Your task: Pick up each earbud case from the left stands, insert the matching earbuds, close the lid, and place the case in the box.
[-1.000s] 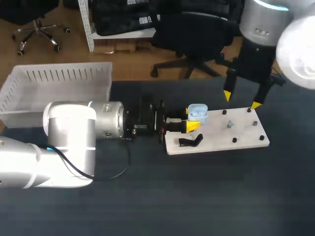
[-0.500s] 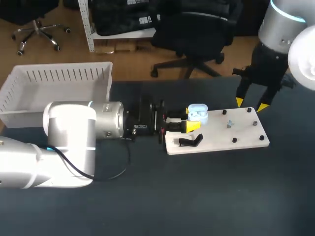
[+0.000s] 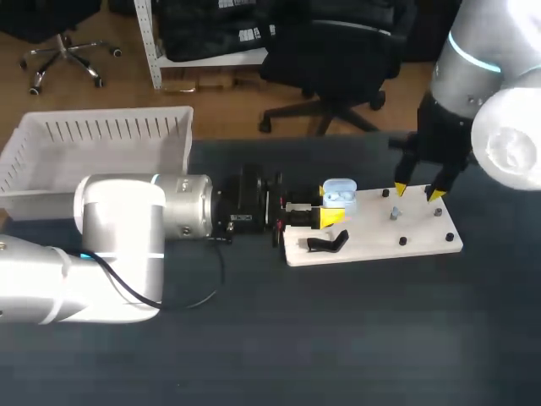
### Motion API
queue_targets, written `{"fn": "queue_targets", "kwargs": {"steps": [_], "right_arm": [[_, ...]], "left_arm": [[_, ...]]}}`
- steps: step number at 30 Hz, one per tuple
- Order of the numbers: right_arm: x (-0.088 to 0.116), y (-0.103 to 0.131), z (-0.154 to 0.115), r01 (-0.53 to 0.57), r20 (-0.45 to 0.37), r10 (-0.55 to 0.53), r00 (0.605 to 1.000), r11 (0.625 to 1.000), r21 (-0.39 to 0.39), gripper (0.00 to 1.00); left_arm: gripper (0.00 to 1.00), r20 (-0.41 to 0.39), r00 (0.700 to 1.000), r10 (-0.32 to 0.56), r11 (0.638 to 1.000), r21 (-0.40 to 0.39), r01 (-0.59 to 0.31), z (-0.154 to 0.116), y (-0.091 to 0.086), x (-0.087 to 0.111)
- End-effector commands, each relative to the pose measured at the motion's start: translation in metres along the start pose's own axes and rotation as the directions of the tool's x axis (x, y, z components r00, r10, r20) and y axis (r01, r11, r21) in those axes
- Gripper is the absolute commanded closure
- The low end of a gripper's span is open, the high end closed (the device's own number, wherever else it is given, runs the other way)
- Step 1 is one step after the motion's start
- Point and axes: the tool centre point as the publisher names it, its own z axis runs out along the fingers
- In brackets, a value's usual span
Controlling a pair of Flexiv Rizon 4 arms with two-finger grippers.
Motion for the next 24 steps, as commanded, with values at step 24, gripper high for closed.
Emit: {"fn": "queue_targets", "kwargs": {"steps": [24], "right_arm": [[-0.022, 0.006, 0.064, -0.006, -0.051, 0.007, 0.999, 1.000, 0.014, 0.55]], "left_arm": [[1.00, 0.001, 1.000, 0.000, 1.000, 0.000, 0.000, 0.000, 0.000, 0.001]]}}
